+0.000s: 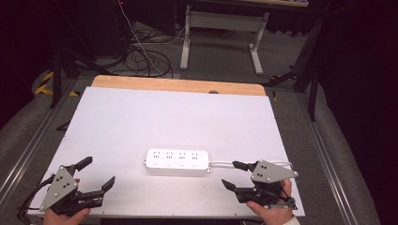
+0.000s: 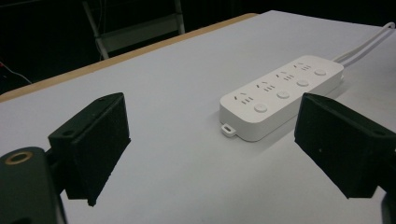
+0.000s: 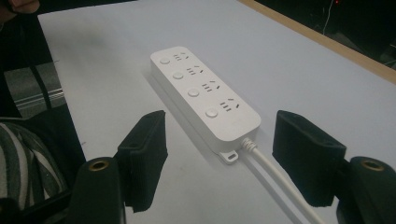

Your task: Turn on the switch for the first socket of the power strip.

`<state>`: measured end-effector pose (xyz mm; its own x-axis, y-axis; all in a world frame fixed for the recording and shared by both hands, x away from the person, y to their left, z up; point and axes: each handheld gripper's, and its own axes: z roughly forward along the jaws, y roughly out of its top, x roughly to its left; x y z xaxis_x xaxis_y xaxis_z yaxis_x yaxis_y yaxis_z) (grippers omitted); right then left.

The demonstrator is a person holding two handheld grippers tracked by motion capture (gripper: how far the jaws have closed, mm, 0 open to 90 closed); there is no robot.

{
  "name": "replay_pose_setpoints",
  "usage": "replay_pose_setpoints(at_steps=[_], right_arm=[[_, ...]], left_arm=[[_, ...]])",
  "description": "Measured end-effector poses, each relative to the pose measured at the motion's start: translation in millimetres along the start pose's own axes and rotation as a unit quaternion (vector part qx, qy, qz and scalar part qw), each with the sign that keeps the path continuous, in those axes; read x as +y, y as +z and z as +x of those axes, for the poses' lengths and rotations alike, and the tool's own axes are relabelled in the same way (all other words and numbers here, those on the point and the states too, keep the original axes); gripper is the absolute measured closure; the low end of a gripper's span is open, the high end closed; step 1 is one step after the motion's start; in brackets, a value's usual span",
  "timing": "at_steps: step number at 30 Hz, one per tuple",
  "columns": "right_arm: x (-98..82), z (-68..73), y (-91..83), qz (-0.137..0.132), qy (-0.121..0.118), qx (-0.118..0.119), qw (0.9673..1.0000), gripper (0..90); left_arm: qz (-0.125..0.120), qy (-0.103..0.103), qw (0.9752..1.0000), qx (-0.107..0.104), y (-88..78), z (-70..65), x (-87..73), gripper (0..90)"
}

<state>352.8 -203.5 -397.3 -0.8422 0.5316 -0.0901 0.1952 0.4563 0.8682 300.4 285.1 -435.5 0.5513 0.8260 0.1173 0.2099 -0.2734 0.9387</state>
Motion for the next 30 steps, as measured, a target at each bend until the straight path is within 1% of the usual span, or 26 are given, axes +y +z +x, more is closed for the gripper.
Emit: replay_pose_setpoints(at_steps=[4,6,11,14,15,18,19,20,22,23,25,26,27,28,30], right_arm=[[5.9,-2.0,4.6,0.007,0.000,0.004,1.0000,36.0],[7.5,-2.6,5.4,0.007,0.000,0.004,1.0000,36.2],[19.3,-4.8,9.0,0.007,-0.005,0.007,0.9999,36.5],[21.3,-4.5,9.7,0.005,-0.008,0.008,0.9999,36.5],[22.9,-4.3,10.7,0.005,-0.007,0.008,0.9999,39.0],[26.2,-3.1,11.8,0.004,-0.012,0.028,0.9995,53.8],[26.2,-3.1,11.8,0.004,-0.012,0.028,0.9995,53.8],[27.7,-3.2,12.7,0.004,-0.014,0.041,0.9990,59.9],[32.6,-2.7,15.8,0.005,-0.011,0.061,0.9981,70.8],[32.6,-2.7,15.8,0.005,-0.011,0.061,0.9981,70.8],[35.4,-2.2,18.4,0.010,-0.013,0.061,0.9980,78.1],[38.1,-2.2,22.0,0.020,-0.007,0.067,0.9975,79.9],[38.1,-2.2,22.0,0.020,-0.007,0.067,0.9975,79.9],[41.0,-1.1,25.7,0.025,-0.002,0.064,0.9976,84.1],[41.9,-0.8,26.9,0.025,0.000,0.064,0.9976,85.4]], left_arm=[[0.000,-0.001,1.0000,0.000,0.2,-0.2,0.0,10.9],[0.000,0.000,1.0000,-0.001,0.3,-0.2,0.0,11.0],[-0.001,-0.001,1.0000,0.000,0.1,-0.2,-0.1,11.0],[0.000,0.000,1.0000,0.000,0.0,0.0,-0.1,11.0],[-0.001,-0.003,1.0000,0.000,0.3,-0.3,-0.2,11.0],[0.000,-0.001,1.0000,-0.001,0.3,-0.4,-0.2,11.0],[0.000,0.000,1.0000,-0.002,0.2,-0.3,-0.1,11.0],[0.000,0.000,1.0000,-0.001,0.1,-0.5,-0.1,11.2],[0.000,-0.001,1.0000,-0.001,0.2,-0.7,-0.2,11.9],[0.000,-0.002,1.0000,-0.001,0.3,-0.8,-0.2,11.9],[0.000,-0.001,1.0000,-0.001,0.3,-0.7,-0.2,11.9],[0.000,-0.002,1.0000,0.000,0.3,-0.8,-0.3,12.0],[0.000,-0.002,1.0000,0.000,0.2,-0.8,-0.3,12.0],[0.000,-0.002,1.0000,-0.001,0.1,-0.7,-0.3,12.0],[0.000,-0.002,1.0000,-0.001,0.1,-0.8,-0.4,12.0]])
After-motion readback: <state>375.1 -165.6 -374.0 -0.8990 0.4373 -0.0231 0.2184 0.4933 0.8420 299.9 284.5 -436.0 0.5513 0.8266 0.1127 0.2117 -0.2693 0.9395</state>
